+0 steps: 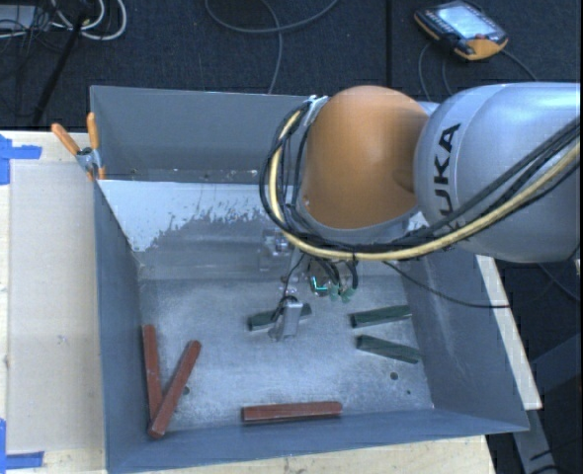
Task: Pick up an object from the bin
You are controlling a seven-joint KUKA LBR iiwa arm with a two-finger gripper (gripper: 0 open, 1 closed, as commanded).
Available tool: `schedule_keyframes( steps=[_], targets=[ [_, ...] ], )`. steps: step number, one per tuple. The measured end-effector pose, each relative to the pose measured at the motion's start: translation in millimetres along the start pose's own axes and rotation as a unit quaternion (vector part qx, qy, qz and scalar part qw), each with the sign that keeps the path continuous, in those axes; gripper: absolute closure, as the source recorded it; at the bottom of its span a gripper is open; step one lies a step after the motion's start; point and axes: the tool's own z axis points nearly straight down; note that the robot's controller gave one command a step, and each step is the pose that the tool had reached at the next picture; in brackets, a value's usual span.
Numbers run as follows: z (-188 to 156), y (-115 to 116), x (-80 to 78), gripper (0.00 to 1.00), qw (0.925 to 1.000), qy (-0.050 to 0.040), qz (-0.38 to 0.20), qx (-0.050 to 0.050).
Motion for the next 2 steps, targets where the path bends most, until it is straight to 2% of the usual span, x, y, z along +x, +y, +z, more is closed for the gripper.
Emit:
schedule_keyframes(
  steps=[1, 2],
  targets=[
    [-5, -1, -1.5, 0.0, 1.0, -0.0038, 0.001, 0.0],
    [40, -7, 0.3, 0.0, 0.9996, -0.0067, -0.029, -0.001]
  ],
)
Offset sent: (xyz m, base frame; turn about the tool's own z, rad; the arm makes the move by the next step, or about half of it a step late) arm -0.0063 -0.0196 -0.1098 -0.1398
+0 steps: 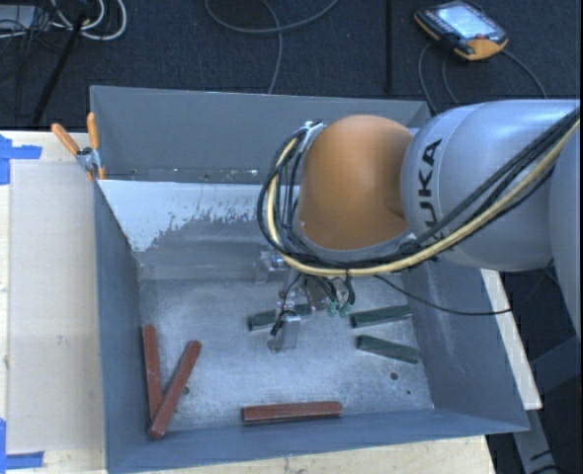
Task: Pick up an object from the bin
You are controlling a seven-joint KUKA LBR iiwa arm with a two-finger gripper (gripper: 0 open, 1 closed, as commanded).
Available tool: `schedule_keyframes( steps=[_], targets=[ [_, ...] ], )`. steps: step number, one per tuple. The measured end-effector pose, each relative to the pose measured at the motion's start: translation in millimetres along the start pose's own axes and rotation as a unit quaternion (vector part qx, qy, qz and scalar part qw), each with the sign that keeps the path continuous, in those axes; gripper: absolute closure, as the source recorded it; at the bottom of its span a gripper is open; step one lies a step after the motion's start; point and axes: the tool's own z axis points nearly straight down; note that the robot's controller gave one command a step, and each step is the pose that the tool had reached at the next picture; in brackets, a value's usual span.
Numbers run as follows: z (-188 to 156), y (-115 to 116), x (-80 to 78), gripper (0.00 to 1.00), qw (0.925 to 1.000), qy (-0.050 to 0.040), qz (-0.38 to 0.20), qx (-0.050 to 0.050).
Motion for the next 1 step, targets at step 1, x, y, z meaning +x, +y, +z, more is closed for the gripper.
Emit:
schedule_keyframes(
  steps=[1],
  targets=[
    [66.2, 20.6, -35.2, 0.0, 1.0, -0.0017, -0.006, 0.0]
  ],
)
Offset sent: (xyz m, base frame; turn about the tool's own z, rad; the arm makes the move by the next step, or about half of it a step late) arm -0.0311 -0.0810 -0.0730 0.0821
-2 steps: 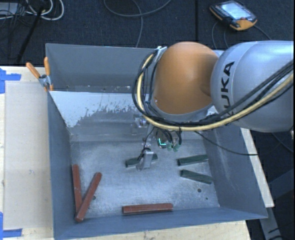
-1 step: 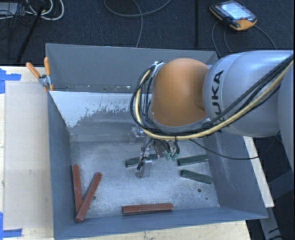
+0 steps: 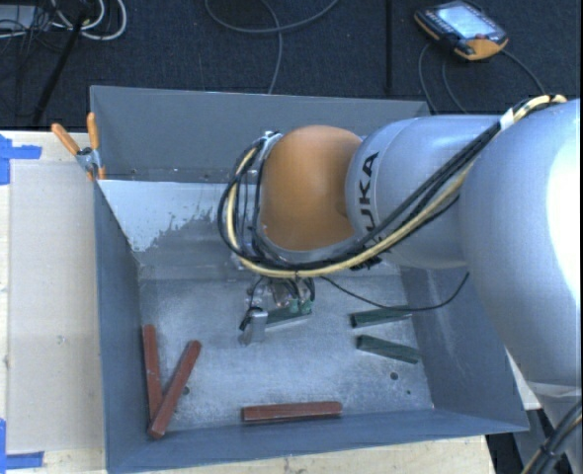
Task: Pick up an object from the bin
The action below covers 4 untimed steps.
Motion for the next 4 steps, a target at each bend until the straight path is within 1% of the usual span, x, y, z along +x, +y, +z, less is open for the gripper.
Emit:
schedule_keyframes(
  steps=[1, 2, 3, 4],
  targets=[
    [7, -101, 73.4, 1.0, 0.9988, 0.0055, 0.049, 0.002],
    [7, -99, 72.9, 0.0, 0.9988, 0.0051, 0.048, 0.001],
    [7, -99, 72.9, 0.0, 0.9988, 0.0051, 0.049, 0.001],
    [-8, -69, 23.6, 0.0, 0.9989, 0.0054, 0.047, 0.001]
  ],
)
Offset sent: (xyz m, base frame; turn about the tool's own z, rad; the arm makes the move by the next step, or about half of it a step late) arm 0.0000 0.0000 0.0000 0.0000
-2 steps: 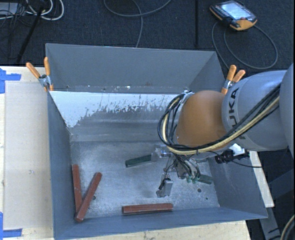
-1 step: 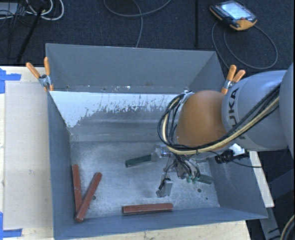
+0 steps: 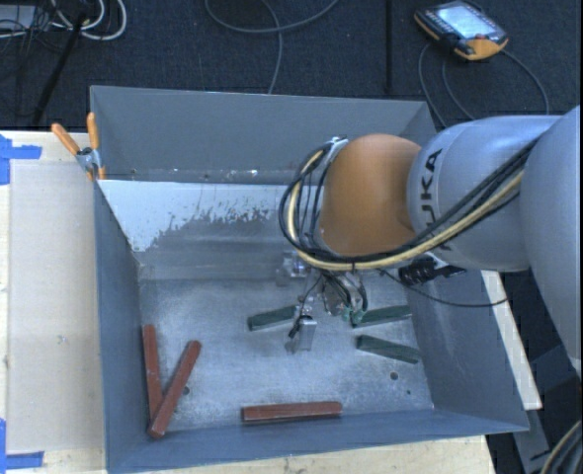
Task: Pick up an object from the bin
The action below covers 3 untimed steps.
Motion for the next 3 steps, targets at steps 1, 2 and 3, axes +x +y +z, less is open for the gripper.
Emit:
schedule_keyframes(
  steps=[1, 2, 3],
  targets=[
    [20, 31, -25.1, 0.0, 0.9994, -0.0053, 0.035, -0.002],
    [43, 10, -14.6, 0.0, 0.999, -0.0005, 0.045, -0.001],
    [45, -24, -43.6, 1.0, 0.9972, -0.0019, 0.075, -0.001]
  ],
)
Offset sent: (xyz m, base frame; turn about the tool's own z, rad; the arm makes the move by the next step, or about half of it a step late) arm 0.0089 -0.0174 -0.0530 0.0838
